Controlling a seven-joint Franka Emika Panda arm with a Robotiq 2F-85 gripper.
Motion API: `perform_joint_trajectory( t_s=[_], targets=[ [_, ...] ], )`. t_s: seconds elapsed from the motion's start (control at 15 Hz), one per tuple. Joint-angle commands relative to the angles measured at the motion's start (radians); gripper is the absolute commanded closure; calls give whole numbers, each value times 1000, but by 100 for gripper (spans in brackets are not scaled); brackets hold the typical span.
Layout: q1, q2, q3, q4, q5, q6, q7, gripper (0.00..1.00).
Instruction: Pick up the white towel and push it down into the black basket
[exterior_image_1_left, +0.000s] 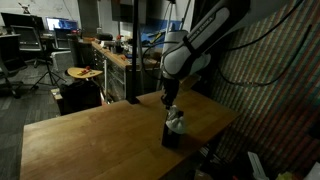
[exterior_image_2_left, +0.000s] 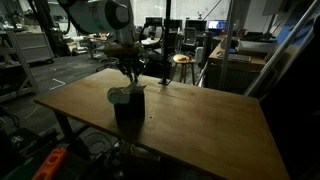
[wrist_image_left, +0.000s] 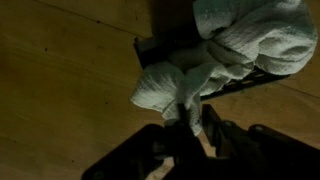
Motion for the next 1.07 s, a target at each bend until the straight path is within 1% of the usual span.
perform_joint_trajectory(
  t_s=[0.0, 0.07, 0.2, 0.4, 0.53, 0.67, 1.0],
  targets=[
    [-18, -13, 26, -1, 2, 6, 2, 94],
    [-19, -12, 27, -1, 5, 8, 0, 96],
    [-20, -11, 29, -3, 9, 13, -3, 92],
    [-23, -9, 30, -6, 21, 20, -10, 91],
    [-25, -9, 30, -7, 24, 28, -11, 92],
    [-27, -10, 27, -7, 16, 34, -6, 95],
    [-41, -6, 22, -28, 15, 55, -11, 94]
  ],
)
